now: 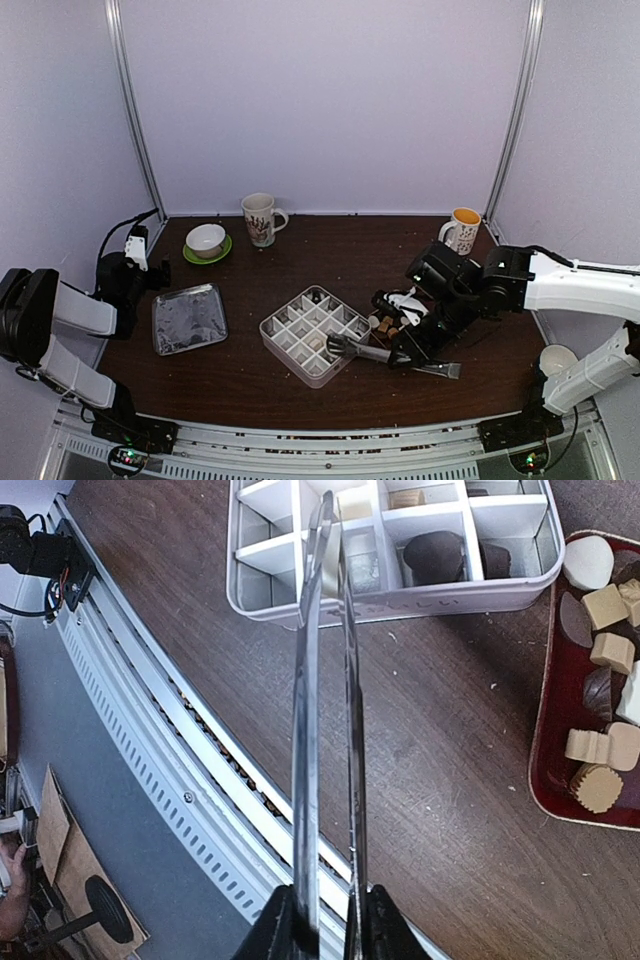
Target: Pack the chocolate
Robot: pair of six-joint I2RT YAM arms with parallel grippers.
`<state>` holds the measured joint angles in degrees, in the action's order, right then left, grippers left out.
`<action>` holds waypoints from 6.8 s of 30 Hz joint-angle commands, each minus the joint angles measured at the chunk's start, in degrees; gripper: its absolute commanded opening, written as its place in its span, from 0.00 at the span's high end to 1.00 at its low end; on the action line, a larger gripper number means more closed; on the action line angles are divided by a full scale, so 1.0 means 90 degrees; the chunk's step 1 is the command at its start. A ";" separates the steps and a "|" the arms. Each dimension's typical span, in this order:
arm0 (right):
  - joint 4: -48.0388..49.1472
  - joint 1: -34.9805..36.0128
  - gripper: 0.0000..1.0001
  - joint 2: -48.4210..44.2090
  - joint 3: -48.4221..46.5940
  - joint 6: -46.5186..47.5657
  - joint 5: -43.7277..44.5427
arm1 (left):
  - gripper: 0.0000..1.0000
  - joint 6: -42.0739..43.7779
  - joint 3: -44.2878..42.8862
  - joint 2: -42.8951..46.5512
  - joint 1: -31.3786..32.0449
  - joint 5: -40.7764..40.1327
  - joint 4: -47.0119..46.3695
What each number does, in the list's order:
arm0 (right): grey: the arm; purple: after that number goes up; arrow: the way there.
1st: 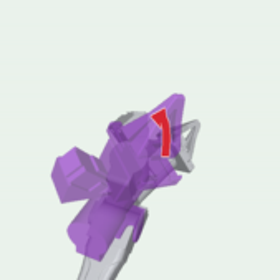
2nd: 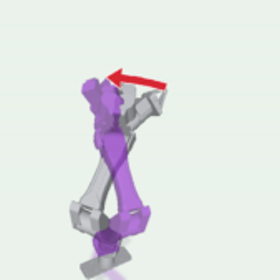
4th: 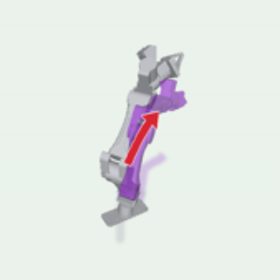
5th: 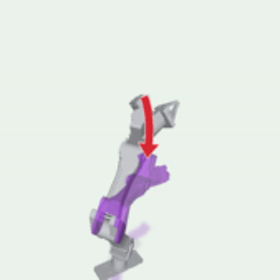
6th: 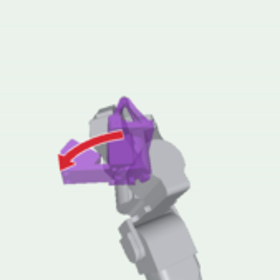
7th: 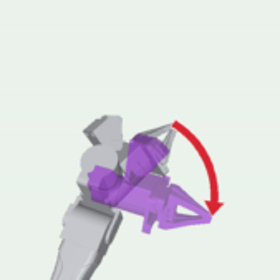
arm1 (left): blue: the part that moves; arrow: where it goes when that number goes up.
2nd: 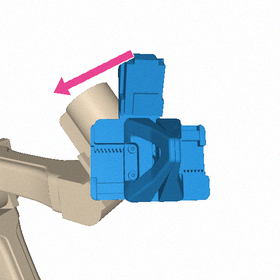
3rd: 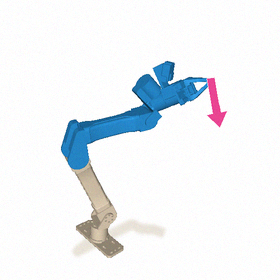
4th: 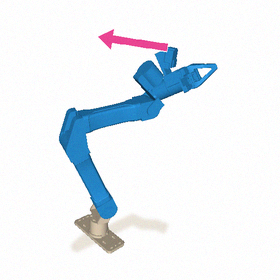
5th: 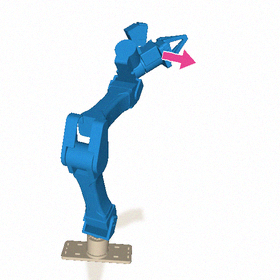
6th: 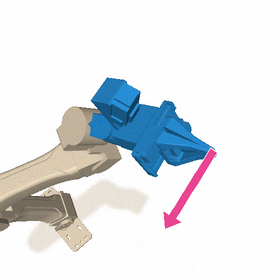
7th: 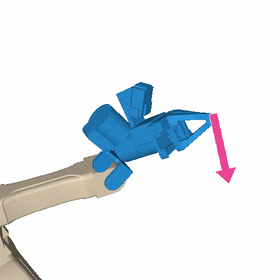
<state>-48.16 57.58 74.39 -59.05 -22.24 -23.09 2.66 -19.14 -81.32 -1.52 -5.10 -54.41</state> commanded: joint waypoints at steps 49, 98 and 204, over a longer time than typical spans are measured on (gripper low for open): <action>0.0057 -0.0183 0.67 -0.1518 -0.0075 -0.0305 0.2894 | 0.02 -0.0022 0.0007 -0.0037 -0.0055 0.0001 -0.0370; -0.0712 -0.1061 0.64 -0.1747 0.0473 -0.0499 0.2755 | 0.02 -0.0023 0.0007 -0.0033 -0.0052 0.0001 -0.0365; -0.0996 -0.2420 0.59 0.0065 0.0313 0.0615 0.2076 | 0.02 -0.0023 0.0007 -0.0037 -0.0056 -0.0003 -0.0378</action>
<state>-55.53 34.85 73.97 -53.78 -18.15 -6.04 3.07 -17.80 -81.32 -1.54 -4.75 -55.64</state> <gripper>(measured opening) 0.412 0.978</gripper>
